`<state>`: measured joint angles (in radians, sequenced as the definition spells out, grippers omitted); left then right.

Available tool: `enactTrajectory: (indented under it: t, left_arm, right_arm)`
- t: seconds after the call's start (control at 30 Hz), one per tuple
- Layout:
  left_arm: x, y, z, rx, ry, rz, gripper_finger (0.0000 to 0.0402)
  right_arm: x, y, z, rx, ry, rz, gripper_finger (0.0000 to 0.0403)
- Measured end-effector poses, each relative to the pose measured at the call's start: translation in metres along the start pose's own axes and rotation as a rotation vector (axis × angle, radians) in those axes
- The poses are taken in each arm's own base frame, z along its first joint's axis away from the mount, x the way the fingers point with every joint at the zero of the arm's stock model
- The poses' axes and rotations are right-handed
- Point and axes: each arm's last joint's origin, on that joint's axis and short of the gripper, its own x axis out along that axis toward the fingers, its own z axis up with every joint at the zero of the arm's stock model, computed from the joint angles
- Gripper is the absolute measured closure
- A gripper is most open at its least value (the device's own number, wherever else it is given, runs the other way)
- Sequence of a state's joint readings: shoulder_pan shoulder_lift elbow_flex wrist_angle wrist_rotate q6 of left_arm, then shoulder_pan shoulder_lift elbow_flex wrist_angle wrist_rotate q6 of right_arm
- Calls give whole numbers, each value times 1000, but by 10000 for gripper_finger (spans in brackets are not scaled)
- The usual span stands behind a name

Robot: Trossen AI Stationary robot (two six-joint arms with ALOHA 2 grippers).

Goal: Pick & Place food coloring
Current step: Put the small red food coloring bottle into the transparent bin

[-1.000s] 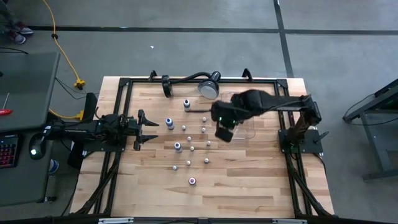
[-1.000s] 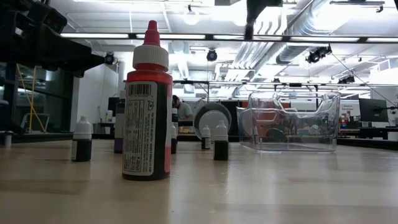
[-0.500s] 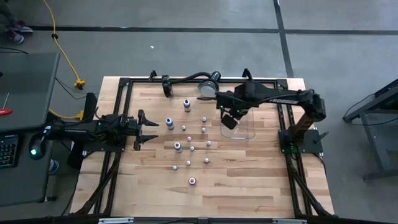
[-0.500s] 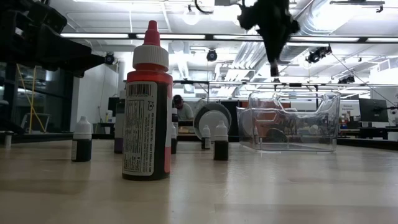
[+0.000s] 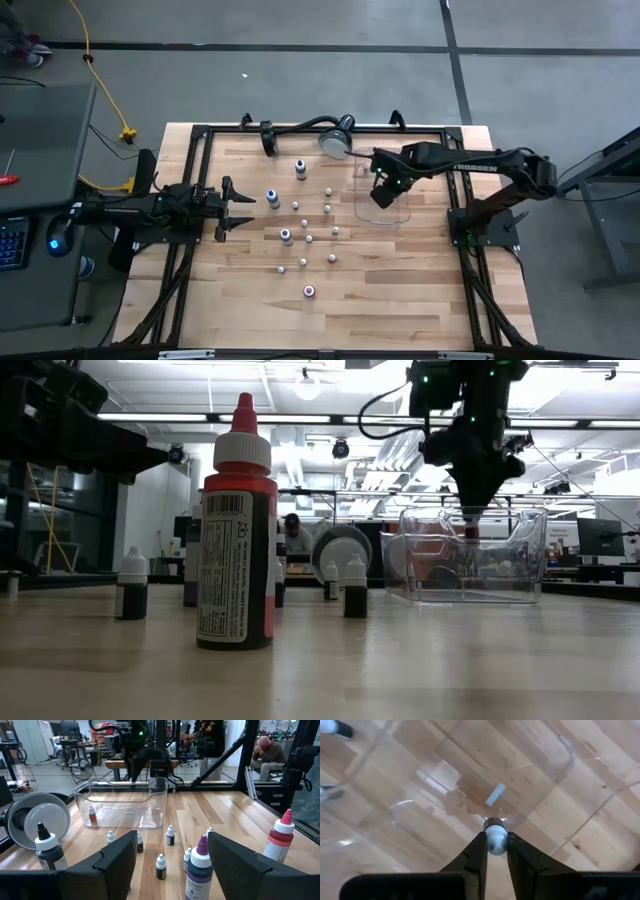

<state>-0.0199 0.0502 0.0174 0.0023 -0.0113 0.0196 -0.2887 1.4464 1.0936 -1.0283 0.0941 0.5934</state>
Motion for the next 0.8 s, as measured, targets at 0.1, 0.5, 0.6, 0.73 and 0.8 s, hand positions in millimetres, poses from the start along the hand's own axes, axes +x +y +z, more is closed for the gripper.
enactTrajectory:
  t: [0.1,0.5,0.6,0.73,0.8]
  left_arm:
    - [0,0,0,0,0,0,163]
    - [0,0,0,0,0,0,163]
    - [0,0,0,0,0,0,163]
    - [0,0,0,0,1,0,163]
    - [0,0,0,0,0,0,163]
  right_arm:
    - [8,-5,11,-16,-23,4,349]
    - [43,-32,50,44,-36,32,348]
    - [52,-38,56,39,-29,23,348]
    - [58,-43,62,21,-40,21,348]
    - [60,-45,63,8,-47,11,348]
